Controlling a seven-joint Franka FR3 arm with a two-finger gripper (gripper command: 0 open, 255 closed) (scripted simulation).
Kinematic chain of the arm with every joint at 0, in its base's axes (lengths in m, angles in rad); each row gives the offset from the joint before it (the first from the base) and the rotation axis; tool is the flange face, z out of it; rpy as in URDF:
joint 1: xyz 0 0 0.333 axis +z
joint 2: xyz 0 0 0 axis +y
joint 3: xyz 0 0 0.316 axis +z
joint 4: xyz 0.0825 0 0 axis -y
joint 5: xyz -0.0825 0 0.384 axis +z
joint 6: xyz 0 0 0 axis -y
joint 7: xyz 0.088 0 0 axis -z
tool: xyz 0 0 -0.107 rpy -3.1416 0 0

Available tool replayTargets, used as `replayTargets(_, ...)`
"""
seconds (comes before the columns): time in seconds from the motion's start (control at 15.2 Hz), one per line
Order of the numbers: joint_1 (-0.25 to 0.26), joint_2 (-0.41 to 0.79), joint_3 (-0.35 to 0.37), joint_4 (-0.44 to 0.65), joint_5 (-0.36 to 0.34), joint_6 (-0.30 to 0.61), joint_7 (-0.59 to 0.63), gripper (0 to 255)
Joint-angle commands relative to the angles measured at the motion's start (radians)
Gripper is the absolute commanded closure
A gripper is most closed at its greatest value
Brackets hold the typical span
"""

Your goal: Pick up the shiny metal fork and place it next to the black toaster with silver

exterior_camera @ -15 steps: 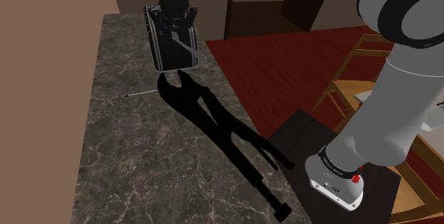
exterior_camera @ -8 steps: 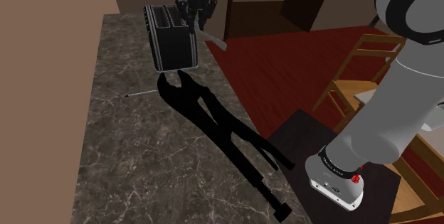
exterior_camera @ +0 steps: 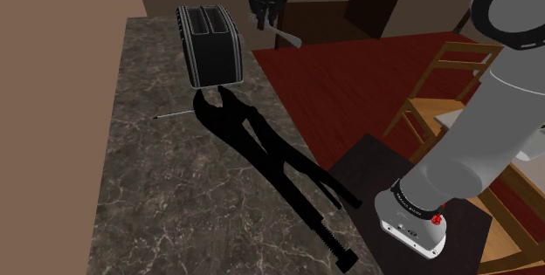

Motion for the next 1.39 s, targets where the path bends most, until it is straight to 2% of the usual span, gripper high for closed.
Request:
replayTargets(0.0,-0.025,0.01,-0.018,0.016,0.001,-0.01,-0.044,255)
replayTargets(0.13,-0.048,0.019,-0.034,0.03,0.002,-0.018,-0.083,255)
replayTargets(1.32,-0.052,-0.003,-0.036,-0.243,0.009,0.232,-0.105,255)
